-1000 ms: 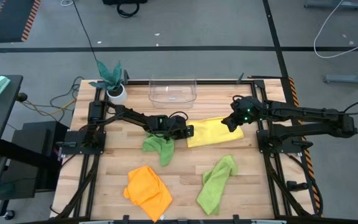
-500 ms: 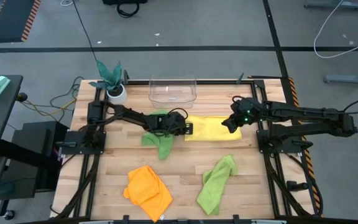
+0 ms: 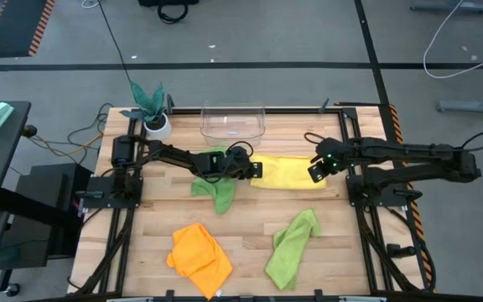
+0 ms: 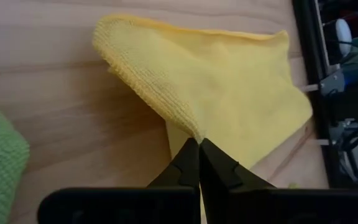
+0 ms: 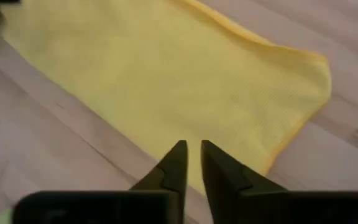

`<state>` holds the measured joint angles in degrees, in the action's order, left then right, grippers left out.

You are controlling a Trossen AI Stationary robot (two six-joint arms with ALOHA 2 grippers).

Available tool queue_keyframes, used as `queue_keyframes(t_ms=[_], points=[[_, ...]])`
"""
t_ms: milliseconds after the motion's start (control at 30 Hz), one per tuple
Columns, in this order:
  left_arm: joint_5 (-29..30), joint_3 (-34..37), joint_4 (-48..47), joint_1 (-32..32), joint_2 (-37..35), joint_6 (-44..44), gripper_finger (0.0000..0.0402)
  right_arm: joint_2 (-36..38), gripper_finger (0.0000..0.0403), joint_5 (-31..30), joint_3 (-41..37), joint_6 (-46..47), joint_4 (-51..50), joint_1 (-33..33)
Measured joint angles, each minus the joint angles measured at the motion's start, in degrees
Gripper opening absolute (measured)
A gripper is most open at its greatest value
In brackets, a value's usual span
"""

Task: Fold microfiber towels
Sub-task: Fold the yellow towel

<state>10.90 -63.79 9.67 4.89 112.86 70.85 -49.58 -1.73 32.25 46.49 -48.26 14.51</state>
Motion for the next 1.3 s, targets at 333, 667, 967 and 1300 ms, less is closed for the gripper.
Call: queue_keyframes(t_ms=[333, 667, 967, 1300], points=[[-0.26, -2.08, 0.56, 0.46, -0.97, -2.0, 0.0003, -12.97, 0.0006, -3.19, -0.02, -2.66, 2.28, -0.01], [-1.6, -8.35, -15.62, 1.2, -1.22, -5.57, 0.0003, -21.36, 0.0005, -3.18, -0.02, -2.94, 7.4, -0.01], [-5.99, -4.49, -21.36, 2.43, -1.2, -1.57, 0.0059, -21.2, 0.0006, -3.16, -0.02, -2.94, 7.76, -0.01], [-9.67, -4.02, -22.8, 4.42, -1.0, -2.51, 0.0134, -21.2, 0.0034, -0.43, -0.02, -3.67, 10.21, -0.03]])
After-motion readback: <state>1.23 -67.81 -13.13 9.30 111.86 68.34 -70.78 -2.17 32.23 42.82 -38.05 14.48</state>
